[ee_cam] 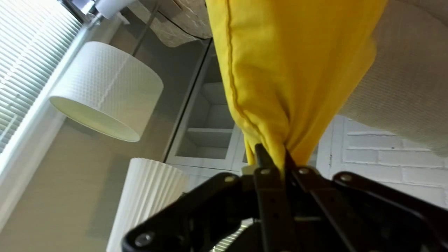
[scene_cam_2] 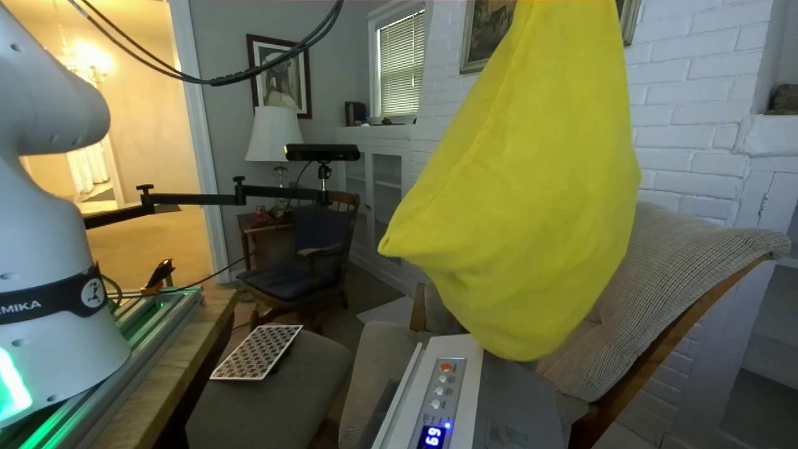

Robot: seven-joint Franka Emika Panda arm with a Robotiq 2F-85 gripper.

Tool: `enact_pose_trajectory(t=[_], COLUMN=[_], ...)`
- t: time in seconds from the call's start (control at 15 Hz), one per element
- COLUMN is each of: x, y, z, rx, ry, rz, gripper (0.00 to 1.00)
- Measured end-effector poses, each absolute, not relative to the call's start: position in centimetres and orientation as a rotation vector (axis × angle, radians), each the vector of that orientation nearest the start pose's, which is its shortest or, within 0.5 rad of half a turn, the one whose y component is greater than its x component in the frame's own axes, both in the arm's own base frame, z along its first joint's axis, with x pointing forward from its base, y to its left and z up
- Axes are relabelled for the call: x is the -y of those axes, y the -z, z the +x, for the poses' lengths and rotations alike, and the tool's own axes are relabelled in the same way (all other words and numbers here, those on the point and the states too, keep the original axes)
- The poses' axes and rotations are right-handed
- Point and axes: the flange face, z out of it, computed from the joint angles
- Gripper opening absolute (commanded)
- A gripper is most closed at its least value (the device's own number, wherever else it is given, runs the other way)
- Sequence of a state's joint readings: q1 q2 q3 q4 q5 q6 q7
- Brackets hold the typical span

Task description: Press the button on the machine and place the pillow on top of it

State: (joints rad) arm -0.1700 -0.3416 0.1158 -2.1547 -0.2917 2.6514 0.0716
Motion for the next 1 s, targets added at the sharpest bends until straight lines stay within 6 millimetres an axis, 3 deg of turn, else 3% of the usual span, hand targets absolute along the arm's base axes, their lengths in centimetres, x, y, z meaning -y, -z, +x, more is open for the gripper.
enact_pose_trajectory(t=[0.27, 0.53, 1.0], x=[2.5, 2.0, -1.8], y=[-63.6, -63.5, -68.4], z=[48.3, 46.1, 40.0], rx=[-0.026, -0.095, -0.060], ry=[1.319, 1.299, 1.395], rz=[-3.169, -3.209, -3.244], gripper=[0.02, 0.02, 0.02])
